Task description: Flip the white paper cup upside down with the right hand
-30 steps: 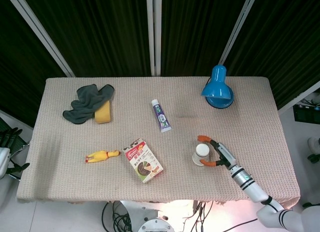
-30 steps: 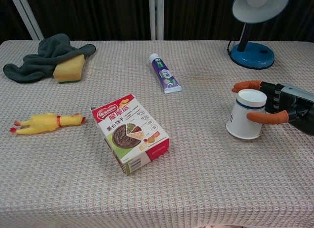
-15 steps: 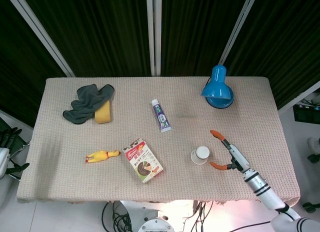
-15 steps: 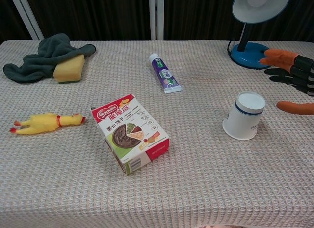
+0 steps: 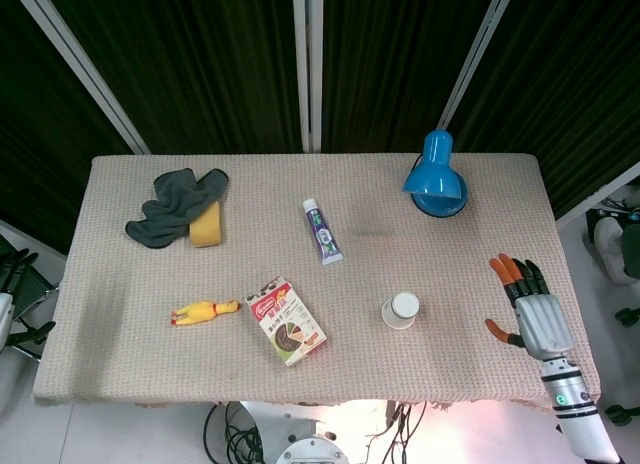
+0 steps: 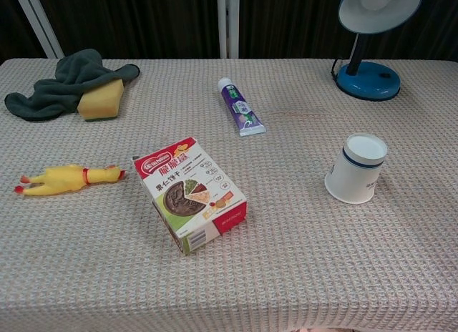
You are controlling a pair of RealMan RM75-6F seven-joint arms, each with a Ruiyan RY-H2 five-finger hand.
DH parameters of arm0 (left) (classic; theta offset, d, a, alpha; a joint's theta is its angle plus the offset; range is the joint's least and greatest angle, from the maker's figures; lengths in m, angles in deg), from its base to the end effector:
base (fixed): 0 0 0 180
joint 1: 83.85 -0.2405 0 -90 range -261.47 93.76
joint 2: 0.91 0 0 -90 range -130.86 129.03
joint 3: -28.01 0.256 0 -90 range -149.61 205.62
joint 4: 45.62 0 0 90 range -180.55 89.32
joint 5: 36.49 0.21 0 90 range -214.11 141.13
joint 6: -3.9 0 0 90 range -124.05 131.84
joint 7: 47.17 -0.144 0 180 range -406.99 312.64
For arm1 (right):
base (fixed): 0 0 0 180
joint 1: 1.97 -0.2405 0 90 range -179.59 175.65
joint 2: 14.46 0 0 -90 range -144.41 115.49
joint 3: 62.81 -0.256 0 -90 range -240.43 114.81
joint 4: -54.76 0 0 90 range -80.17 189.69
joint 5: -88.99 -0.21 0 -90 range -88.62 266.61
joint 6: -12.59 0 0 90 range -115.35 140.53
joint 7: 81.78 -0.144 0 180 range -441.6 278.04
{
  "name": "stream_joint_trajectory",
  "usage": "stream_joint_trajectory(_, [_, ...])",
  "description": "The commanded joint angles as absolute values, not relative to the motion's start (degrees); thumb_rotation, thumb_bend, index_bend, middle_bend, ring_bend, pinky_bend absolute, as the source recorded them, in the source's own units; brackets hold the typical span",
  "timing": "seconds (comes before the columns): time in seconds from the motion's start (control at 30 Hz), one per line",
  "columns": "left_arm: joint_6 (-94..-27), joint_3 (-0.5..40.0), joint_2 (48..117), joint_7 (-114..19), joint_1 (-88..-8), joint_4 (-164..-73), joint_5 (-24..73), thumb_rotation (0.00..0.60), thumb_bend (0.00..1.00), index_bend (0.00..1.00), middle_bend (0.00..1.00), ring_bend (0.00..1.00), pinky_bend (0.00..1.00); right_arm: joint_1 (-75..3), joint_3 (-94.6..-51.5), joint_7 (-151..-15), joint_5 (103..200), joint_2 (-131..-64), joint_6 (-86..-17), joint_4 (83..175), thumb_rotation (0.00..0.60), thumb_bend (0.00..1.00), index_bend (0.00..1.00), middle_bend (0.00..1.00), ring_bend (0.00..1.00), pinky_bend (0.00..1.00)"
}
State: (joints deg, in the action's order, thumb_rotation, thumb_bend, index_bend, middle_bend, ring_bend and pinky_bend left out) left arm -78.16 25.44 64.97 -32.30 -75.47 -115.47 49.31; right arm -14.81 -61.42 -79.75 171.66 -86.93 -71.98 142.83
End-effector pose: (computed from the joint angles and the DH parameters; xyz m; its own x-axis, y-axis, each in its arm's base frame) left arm -0.3726 0.2081 0.1938 0.4847 -0.0008 0.8747 0.8746 -0.0175 -0.4846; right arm -0.2981 -0.2082 0.1096 0.3708 -0.0410 0.9278 -0.9265 -0.0856 0.3665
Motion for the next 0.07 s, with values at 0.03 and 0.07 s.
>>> stream_joint_trajectory(0.03, [-78.1,25.5,64.9,-32.3,-75.6,-115.5,49.2,0.6,0.06,0.06,0.03,0.0,0.06,-8.6,-64.1,-69.9,165.0,-82.7,-77.5,151.2,0.6,0.16,0.0,0.0,0.0,0.0])
stream_joint_trajectory(0.07, [-78.2,25.4,64.9,-32.2,-75.6,-115.5,49.1,0.6,0.06,0.06,0.03,0.0,0.06,-8.4,-64.3,-69.6,164.9,-82.6,-77.6,151.4,0.6,0.16,0.0,0.0,0.0,0.0])
